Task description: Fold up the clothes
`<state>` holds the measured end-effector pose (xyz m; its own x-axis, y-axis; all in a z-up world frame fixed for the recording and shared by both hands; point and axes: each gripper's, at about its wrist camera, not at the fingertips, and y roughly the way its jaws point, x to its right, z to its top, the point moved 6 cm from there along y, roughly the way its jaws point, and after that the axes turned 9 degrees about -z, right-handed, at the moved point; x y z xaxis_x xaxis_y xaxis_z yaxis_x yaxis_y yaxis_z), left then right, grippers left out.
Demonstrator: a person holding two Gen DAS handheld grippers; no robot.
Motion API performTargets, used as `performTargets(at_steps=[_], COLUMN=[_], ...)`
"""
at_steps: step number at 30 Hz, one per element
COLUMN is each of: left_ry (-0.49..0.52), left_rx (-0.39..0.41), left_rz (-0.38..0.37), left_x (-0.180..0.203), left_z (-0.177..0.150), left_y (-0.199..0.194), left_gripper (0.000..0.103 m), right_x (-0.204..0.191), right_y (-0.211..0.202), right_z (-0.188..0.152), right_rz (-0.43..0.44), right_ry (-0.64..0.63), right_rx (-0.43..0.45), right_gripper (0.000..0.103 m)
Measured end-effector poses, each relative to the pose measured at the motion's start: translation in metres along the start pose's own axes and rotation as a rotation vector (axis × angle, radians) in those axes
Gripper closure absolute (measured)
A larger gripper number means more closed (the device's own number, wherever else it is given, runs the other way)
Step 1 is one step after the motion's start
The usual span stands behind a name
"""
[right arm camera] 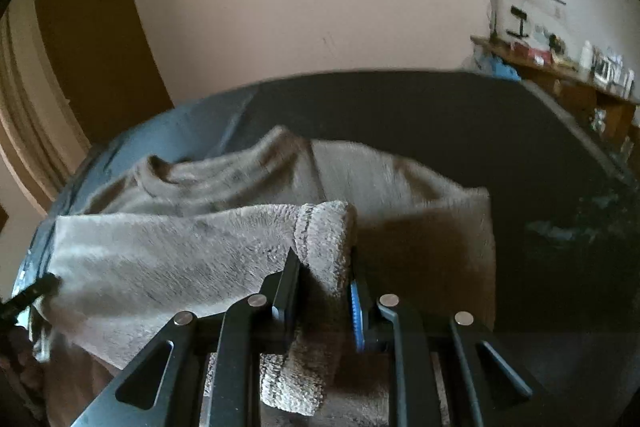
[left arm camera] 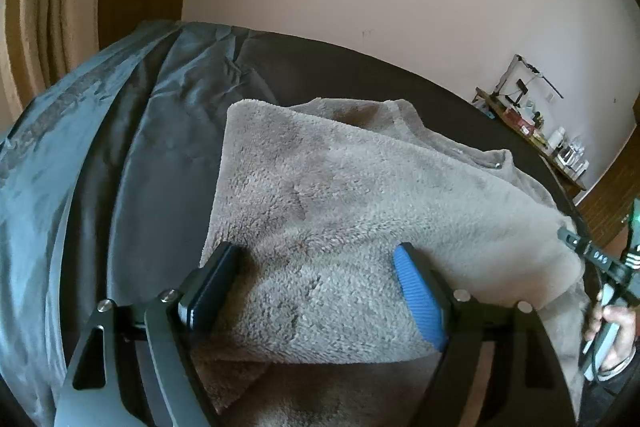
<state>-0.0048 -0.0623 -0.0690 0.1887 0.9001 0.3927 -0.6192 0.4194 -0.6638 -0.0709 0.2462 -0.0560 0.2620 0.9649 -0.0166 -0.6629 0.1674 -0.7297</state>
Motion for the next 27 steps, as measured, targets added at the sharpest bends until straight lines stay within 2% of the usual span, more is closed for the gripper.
performTargets(at_steps=[2, 3, 4, 6, 12, 14, 16, 21, 22, 27], left_ry=[0.007, 0.01, 0.009, 0.004, -0.03, -0.047, -0.068, -0.139, -0.148, -0.157], left_rx=[-0.009, -0.011, -0.005, 0.011, 0.189, 0.179, 0.13, 0.073, 0.07, 0.059], left_rz=[0.013, 0.017, 0.013, 0.006, 0.071, 0.067, 0.061, 0.033, 0.03, 0.025], left_x=[0.001, 0.001, 0.001, 0.0, -0.01, -0.013, -0.016, -0.026, -0.028, -0.029], left_z=[0.0, 0.001, 0.002, 0.004, 0.016, 0.016, 0.015, 0.013, 0.013, 0.012], left_y=[0.002, 0.003, 0.001, -0.002, -0.03, -0.027, -0.017, -0.005, -0.005, -0.002], left_gripper=[0.018, 0.018, 0.018, 0.018, 0.018, 0.018, 0.018, 0.018, 0.018, 0.018], right_x=[0.002, 0.002, 0.002, 0.003, 0.002, 0.002, 0.007, 0.031, 0.03, -0.008], right_y=[0.002, 0.003, 0.002, -0.005, -0.041, -0.05, -0.056, -0.06, -0.061, -0.059], right_z=[-0.003, -0.005, -0.005, 0.0, 0.004, 0.001, -0.003, -0.009, -0.012, -0.035], right_rz=[-0.038, -0.057, -0.102, -0.181, -0.187, -0.16, -0.14, -0.156, -0.13, 0.151], right_ry=[-0.031, -0.05, -0.069, -0.098, -0.123, -0.112, -0.087, -0.006, -0.011, -0.09], right_rx=[0.002, 0.004, 0.015, 0.054, 0.144, 0.155, 0.149, 0.125, 0.117, 0.008], right_gripper=[0.075, 0.061, 0.04, 0.03, 0.03, 0.03, 0.03, 0.03, 0.03, 0.03])
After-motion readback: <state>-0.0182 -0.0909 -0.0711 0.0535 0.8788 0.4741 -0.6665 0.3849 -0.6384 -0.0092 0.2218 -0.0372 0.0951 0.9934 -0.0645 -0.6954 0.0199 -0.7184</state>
